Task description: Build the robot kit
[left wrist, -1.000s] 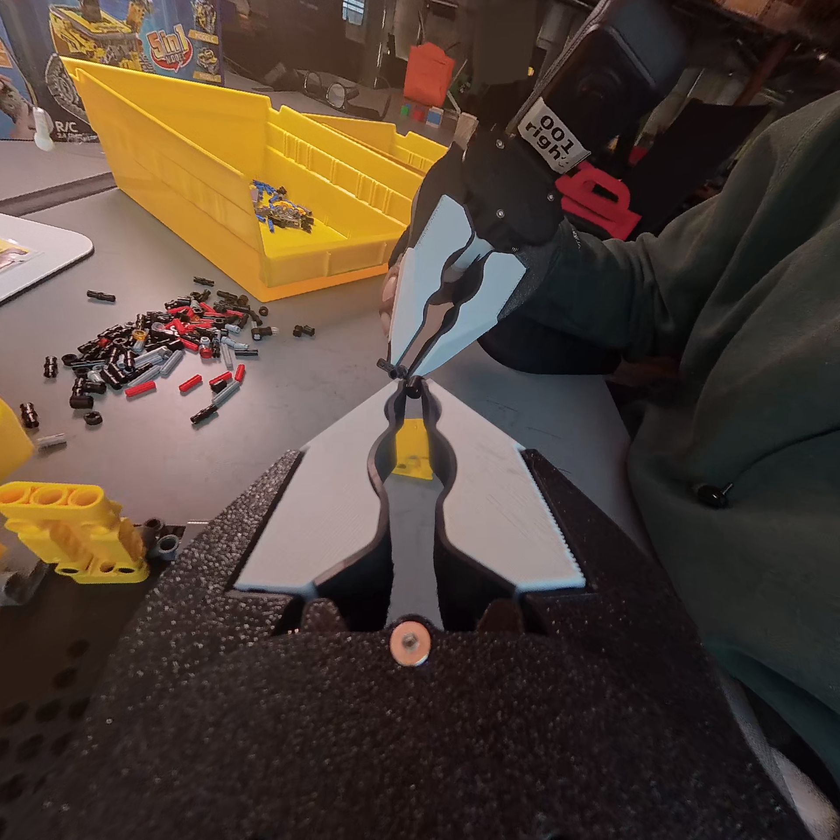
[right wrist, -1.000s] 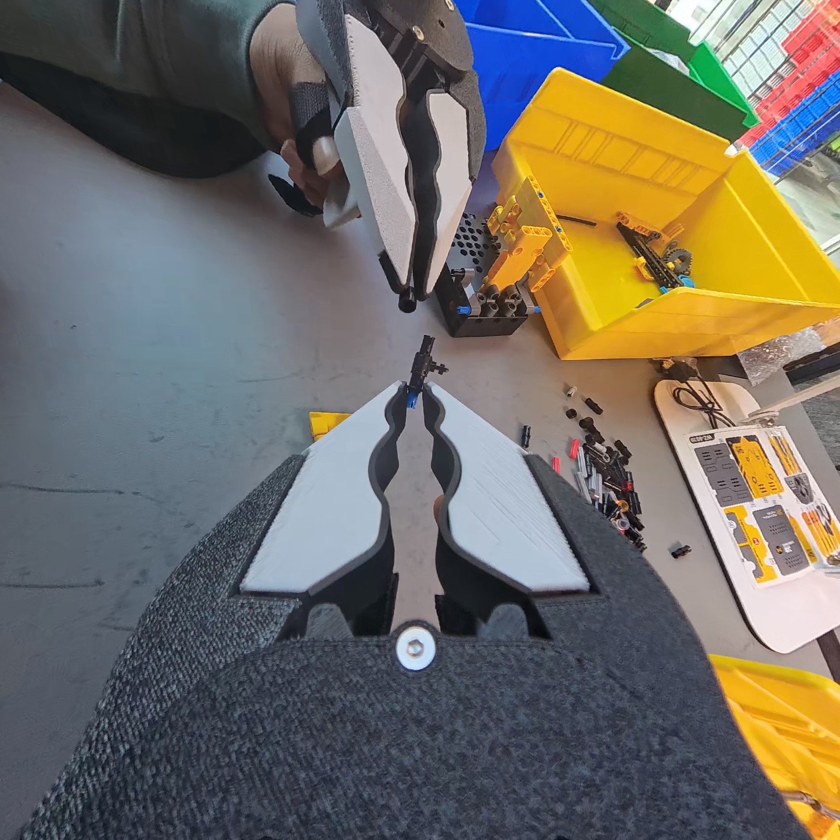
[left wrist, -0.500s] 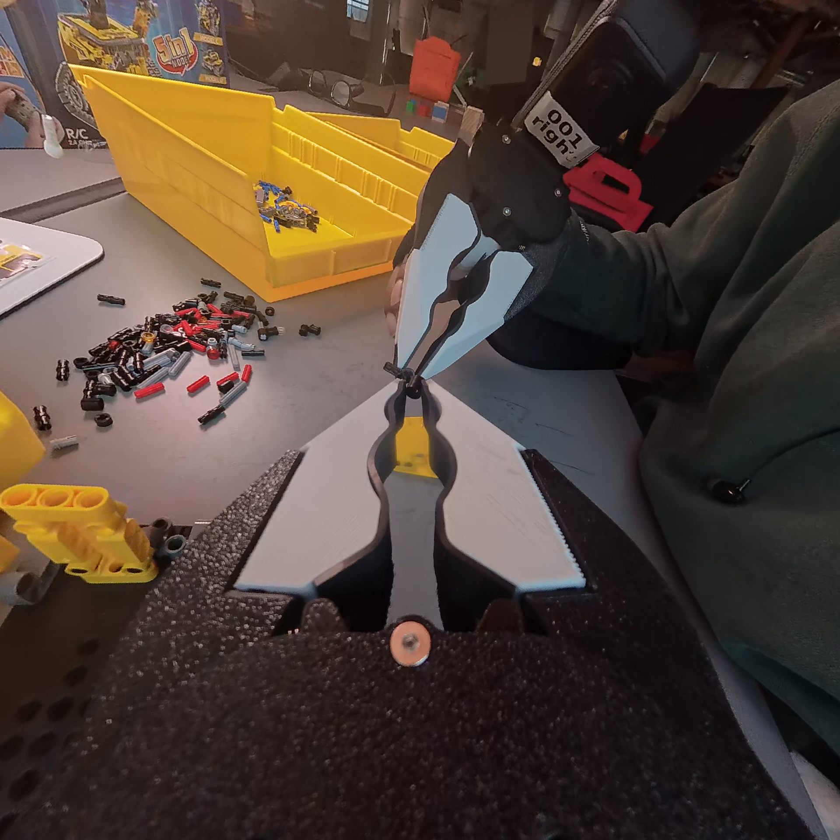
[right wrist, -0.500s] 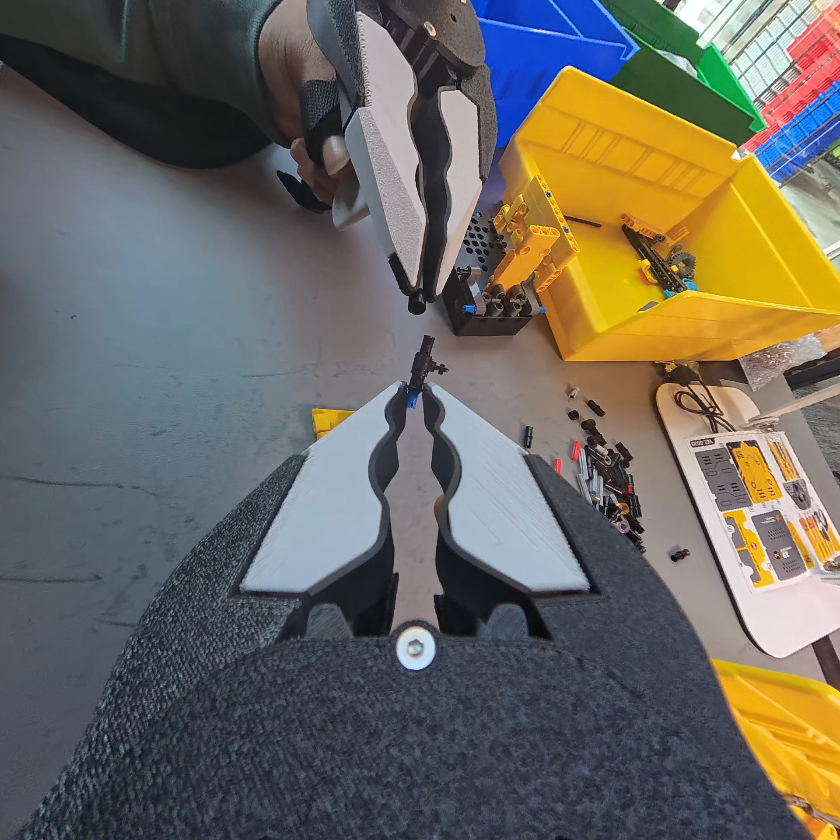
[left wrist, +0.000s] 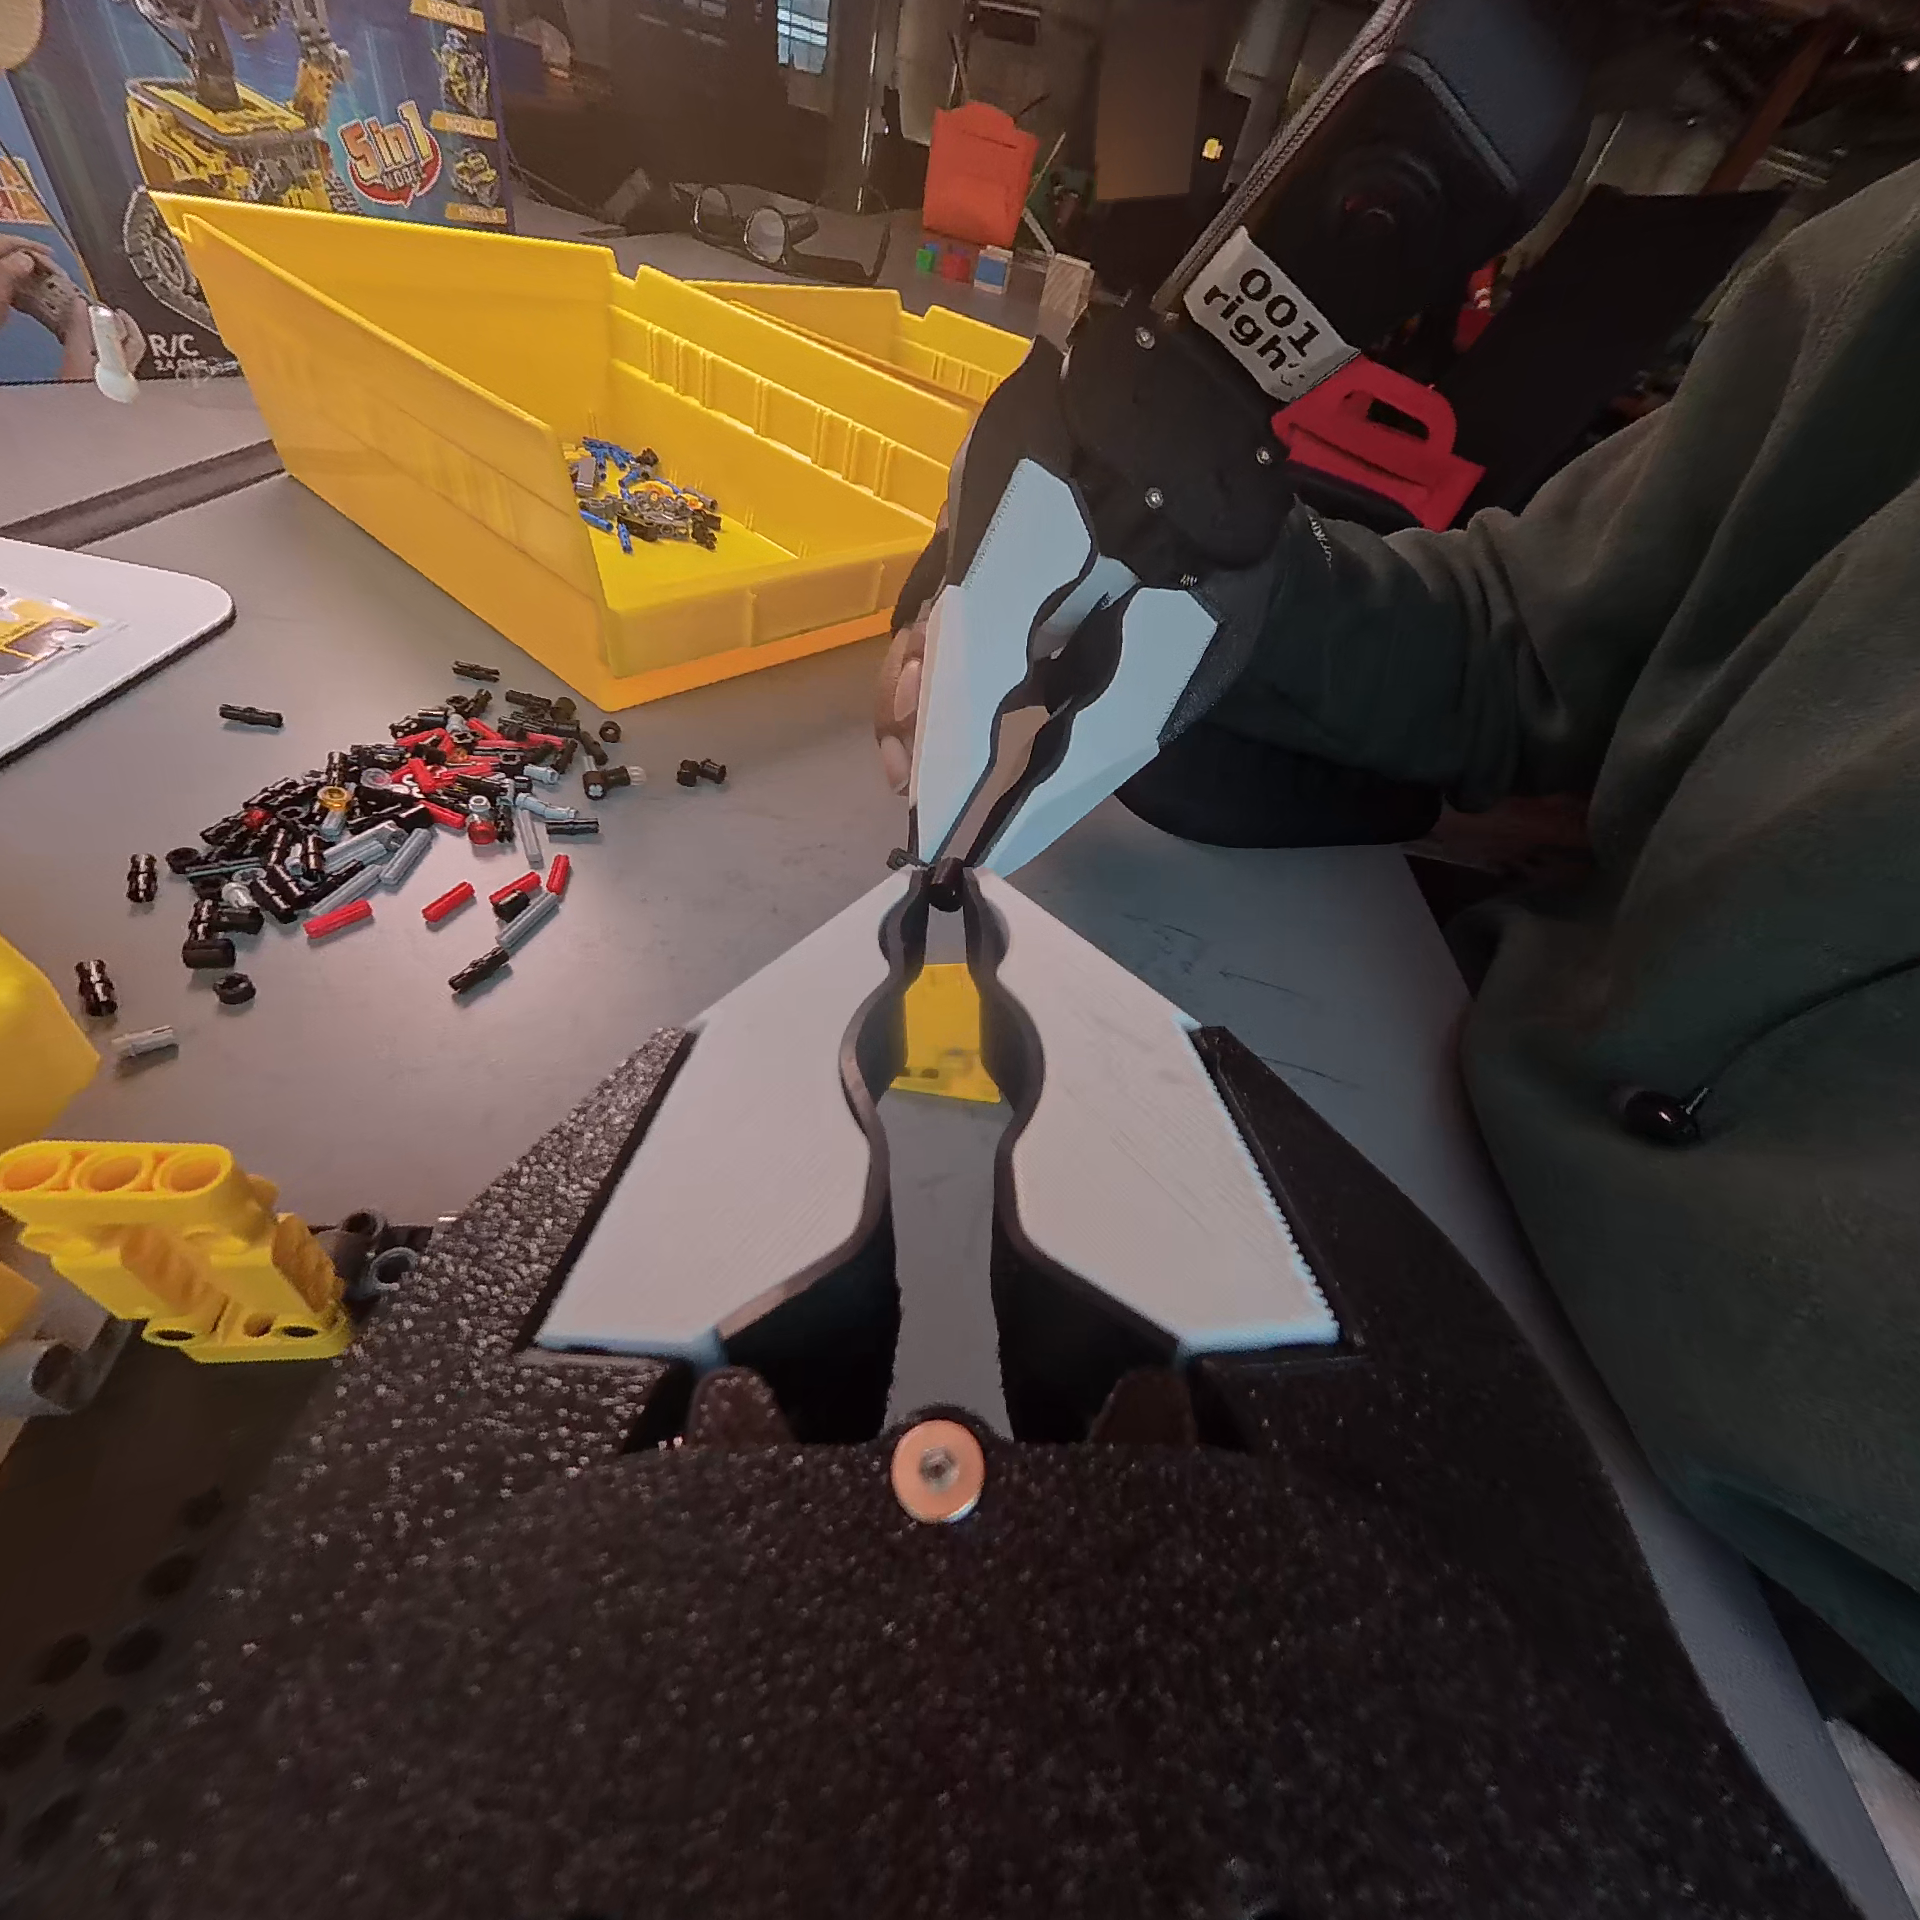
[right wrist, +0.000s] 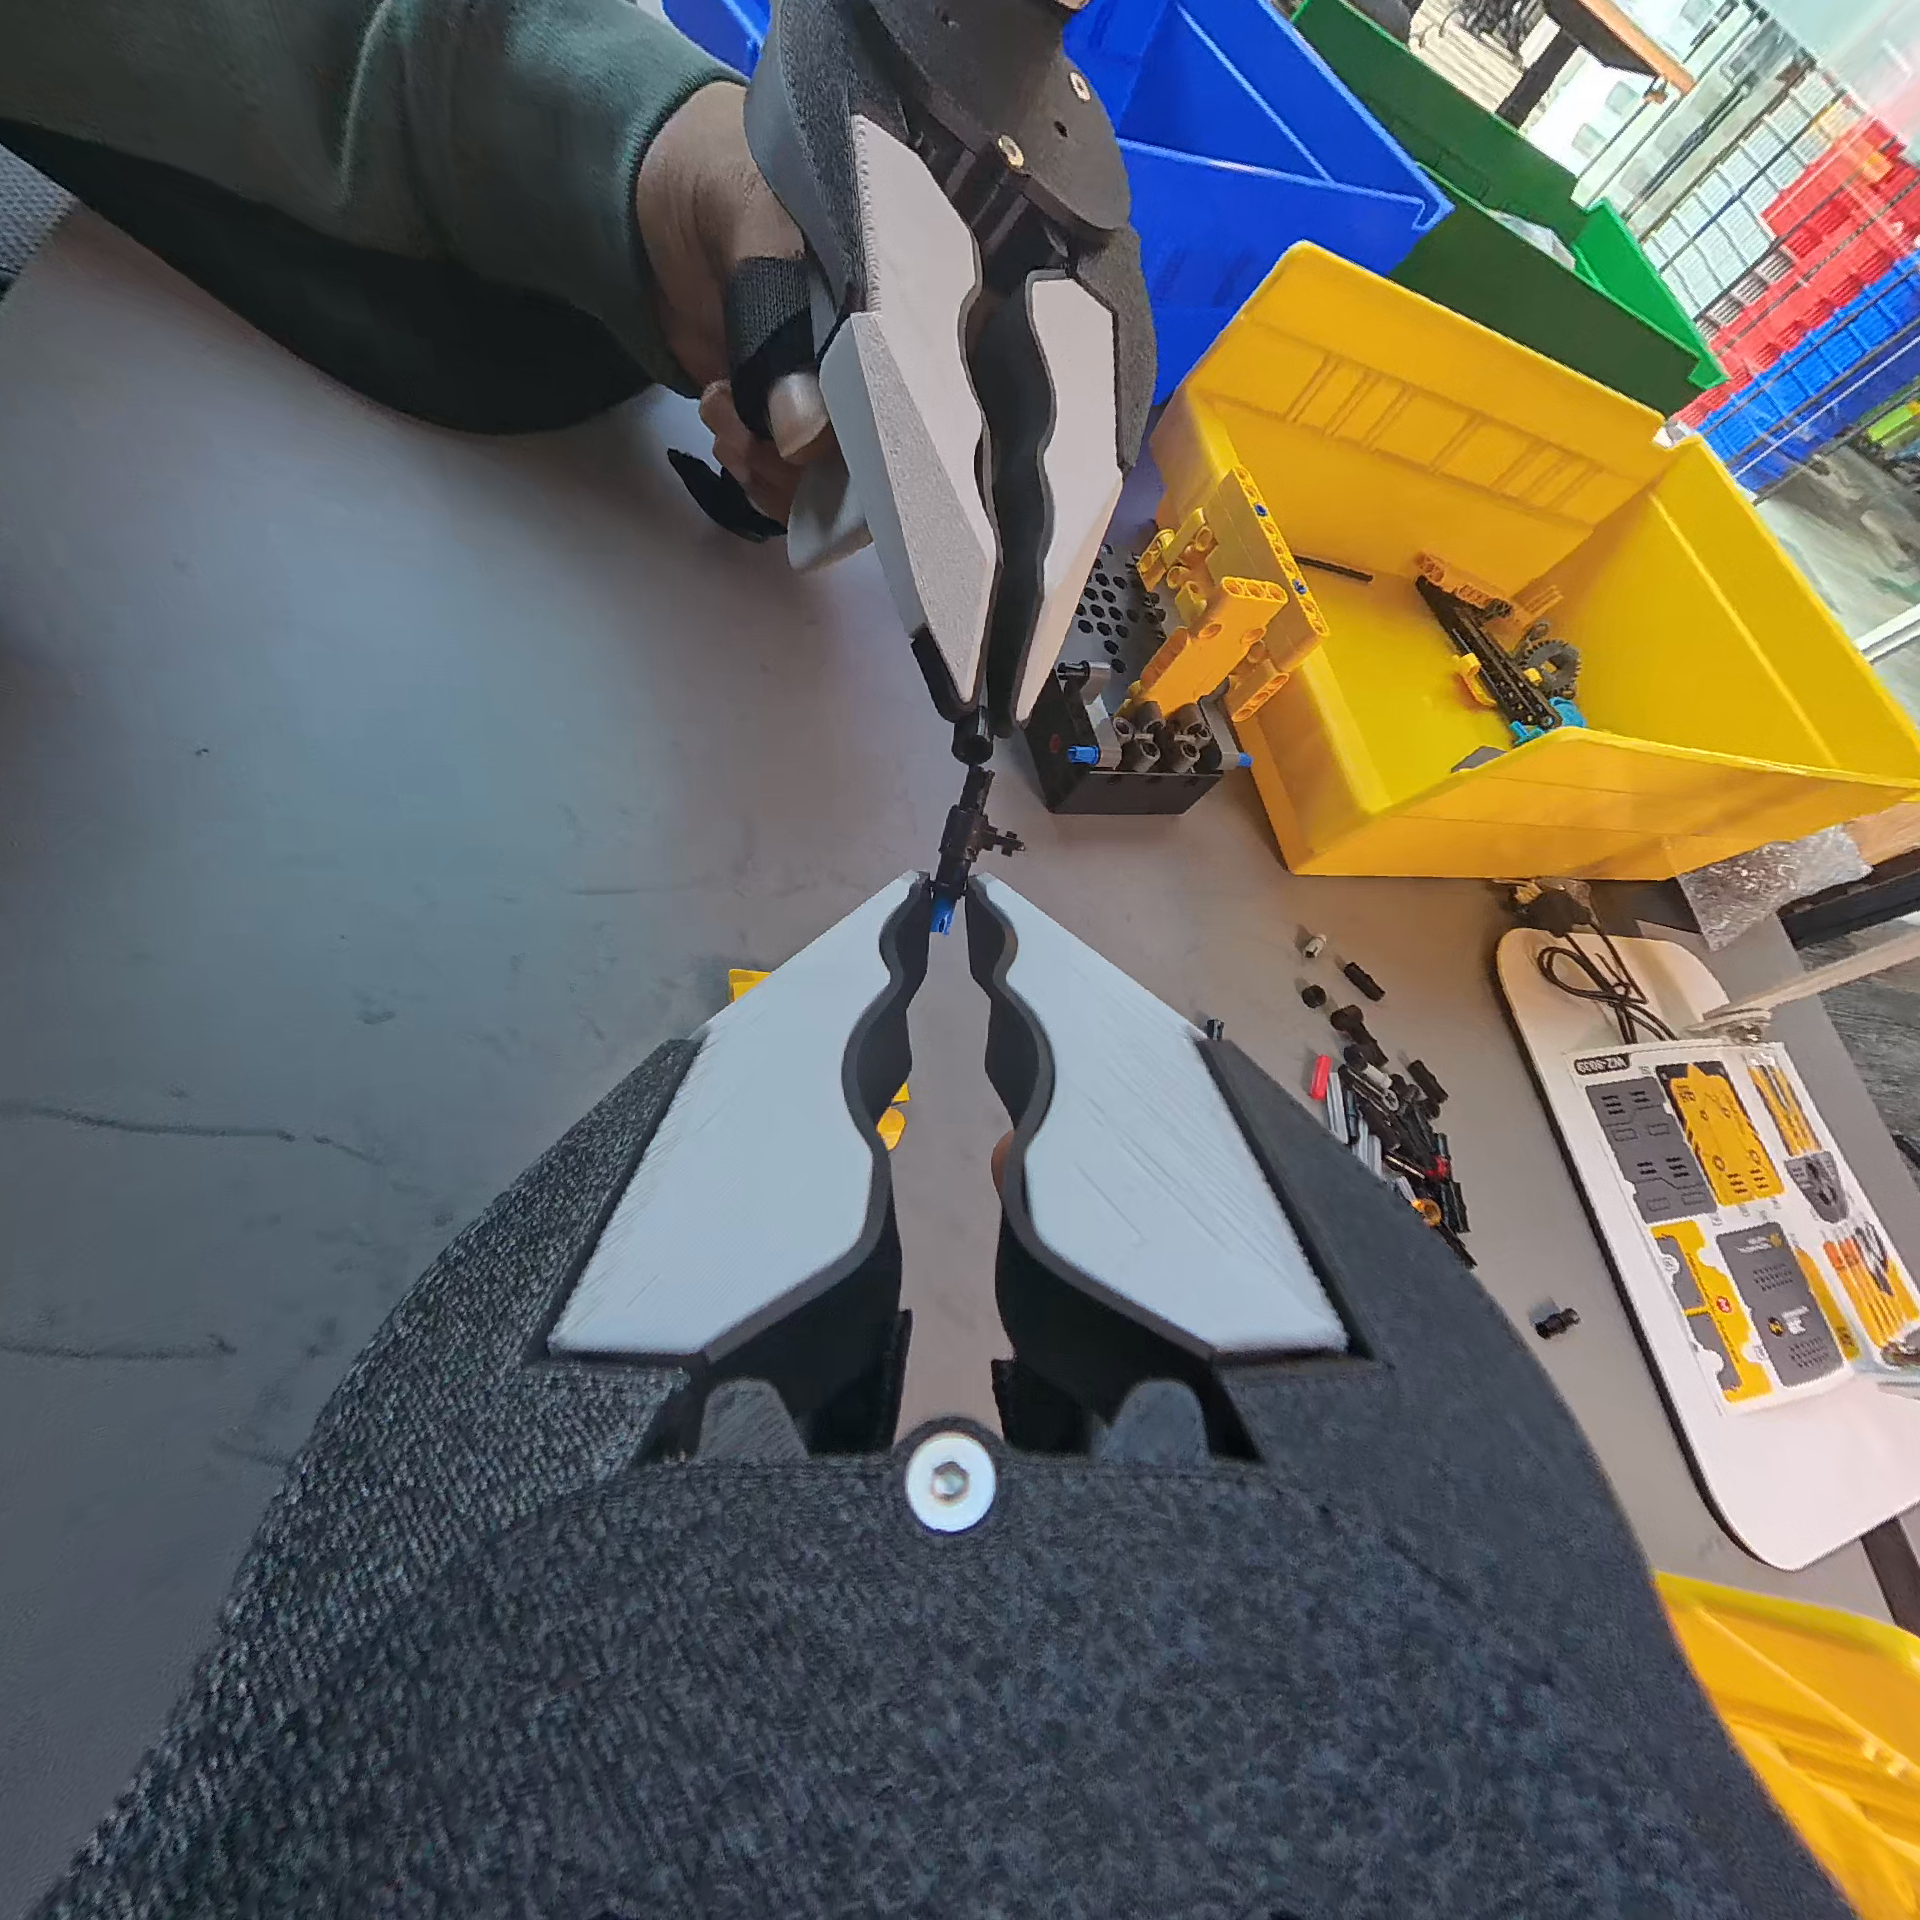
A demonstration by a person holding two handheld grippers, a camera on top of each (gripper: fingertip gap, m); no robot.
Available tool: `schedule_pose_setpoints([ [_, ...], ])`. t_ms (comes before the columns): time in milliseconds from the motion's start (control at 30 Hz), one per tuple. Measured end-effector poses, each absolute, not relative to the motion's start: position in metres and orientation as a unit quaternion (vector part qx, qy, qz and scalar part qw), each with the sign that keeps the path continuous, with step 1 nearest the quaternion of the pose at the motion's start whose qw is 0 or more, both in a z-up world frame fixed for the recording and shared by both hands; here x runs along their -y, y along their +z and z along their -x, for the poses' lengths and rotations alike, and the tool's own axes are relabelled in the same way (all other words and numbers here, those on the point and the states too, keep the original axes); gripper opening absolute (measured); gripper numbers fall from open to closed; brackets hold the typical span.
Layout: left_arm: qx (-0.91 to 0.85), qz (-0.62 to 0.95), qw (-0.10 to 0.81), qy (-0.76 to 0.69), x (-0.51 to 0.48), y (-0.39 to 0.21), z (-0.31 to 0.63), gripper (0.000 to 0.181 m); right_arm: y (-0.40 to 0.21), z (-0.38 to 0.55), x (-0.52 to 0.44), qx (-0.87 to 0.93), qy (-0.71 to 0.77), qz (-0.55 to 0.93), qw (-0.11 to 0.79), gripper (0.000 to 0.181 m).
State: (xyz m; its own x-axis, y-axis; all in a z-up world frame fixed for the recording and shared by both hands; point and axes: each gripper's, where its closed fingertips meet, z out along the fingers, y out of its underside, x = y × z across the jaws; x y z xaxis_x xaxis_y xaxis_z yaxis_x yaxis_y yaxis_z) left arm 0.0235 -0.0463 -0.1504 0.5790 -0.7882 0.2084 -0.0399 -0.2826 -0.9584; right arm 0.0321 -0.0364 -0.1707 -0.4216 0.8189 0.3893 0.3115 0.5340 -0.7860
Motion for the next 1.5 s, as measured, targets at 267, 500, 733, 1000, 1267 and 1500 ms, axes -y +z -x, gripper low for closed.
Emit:
schedule_pose_setpoints([
  [267,-0.291,0.718,0.523,-0.356,0.047,-0.152,-0.025,0.005,-0.170,-0.032,0.035,0.779,0.319,0.362,0.401,0.006],
  [500,-0.281,0.712,0.529,-0.366,0.046,-0.146,-0.020,0.005,-0.158,-0.030,0.034,0.759,0.346,0.360,0.419,0.006],
  [733,-0.287,0.681,0.527,-0.421,0.057,-0.134,-0.030,0.005,-0.152,-0.026,0.053,0.742,0.400,0.345,0.412,0.006],
  [1000,-0.345,0.712,0.469,-0.394,0.069,-0.159,-0.039,0.000,-0.181,-0.020,0.071,0.769,0.384,0.347,0.375,0.006],
  [1267,-0.345,0.757,0.428,-0.354,0.067,-0.177,-0.015,0.000,-0.198,-0.021,0.077,0.790,0.365,0.349,0.348,0.006],
  [1500,-0.303,0.691,0.437,-0.490,0.077,-0.144,-0.023,0.022,-0.143,-0.021,0.078,0.714,0.464,0.318,0.418,0.006],
])
